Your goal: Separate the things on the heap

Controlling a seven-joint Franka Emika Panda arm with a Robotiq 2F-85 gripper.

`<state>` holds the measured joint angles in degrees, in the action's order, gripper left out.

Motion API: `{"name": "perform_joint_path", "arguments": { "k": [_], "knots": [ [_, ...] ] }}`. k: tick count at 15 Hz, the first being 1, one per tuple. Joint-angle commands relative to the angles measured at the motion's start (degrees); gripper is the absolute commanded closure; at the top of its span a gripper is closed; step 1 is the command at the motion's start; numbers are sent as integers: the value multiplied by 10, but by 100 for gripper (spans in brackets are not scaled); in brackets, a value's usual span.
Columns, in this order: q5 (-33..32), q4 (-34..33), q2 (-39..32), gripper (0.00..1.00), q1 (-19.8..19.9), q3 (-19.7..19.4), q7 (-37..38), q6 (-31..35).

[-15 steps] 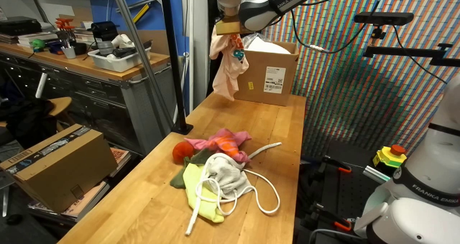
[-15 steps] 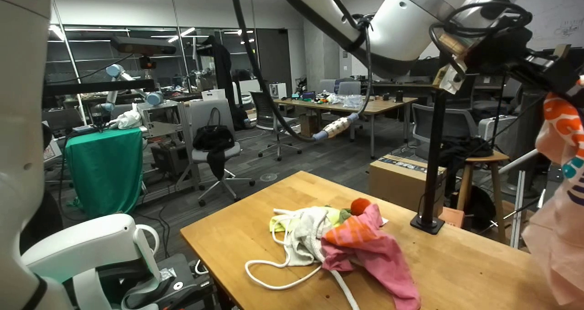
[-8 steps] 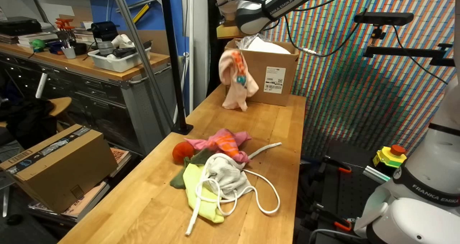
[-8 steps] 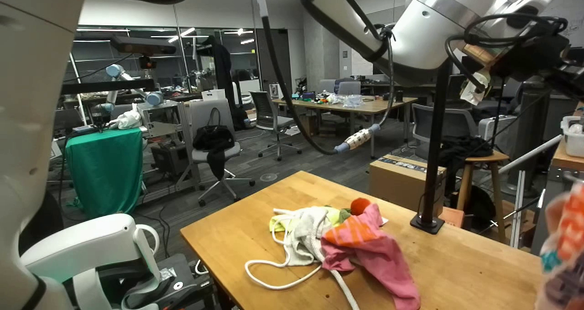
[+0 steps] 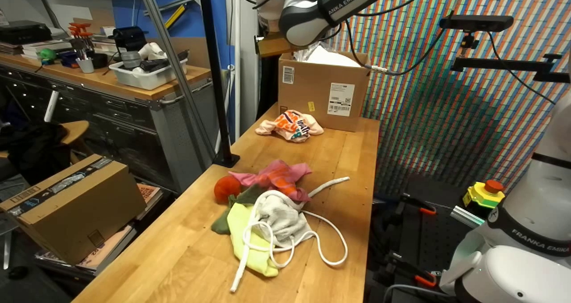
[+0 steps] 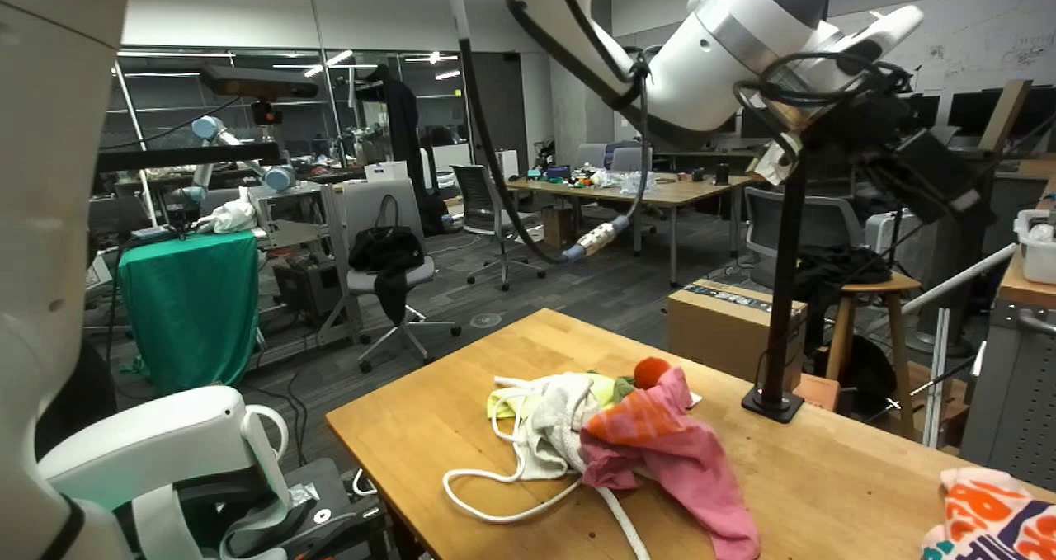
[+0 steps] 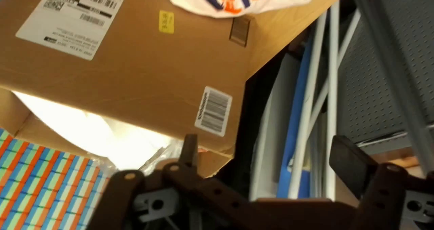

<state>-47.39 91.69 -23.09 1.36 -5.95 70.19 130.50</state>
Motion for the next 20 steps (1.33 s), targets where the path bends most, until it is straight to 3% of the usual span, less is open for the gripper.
{"name": "perform_joint_path", "arguments": {
  "k": [1, 10, 15, 20],
  "knots": [
    [71, 86, 67, 0, -19, 33, -85, -1],
    [259, 211, 128, 0, -89, 102, -281, -51],
    [332, 229, 122, 0, -107, 123, -406, -127],
    [365, 224, 108, 0, -117, 132, -515, -211]
  ]
}}
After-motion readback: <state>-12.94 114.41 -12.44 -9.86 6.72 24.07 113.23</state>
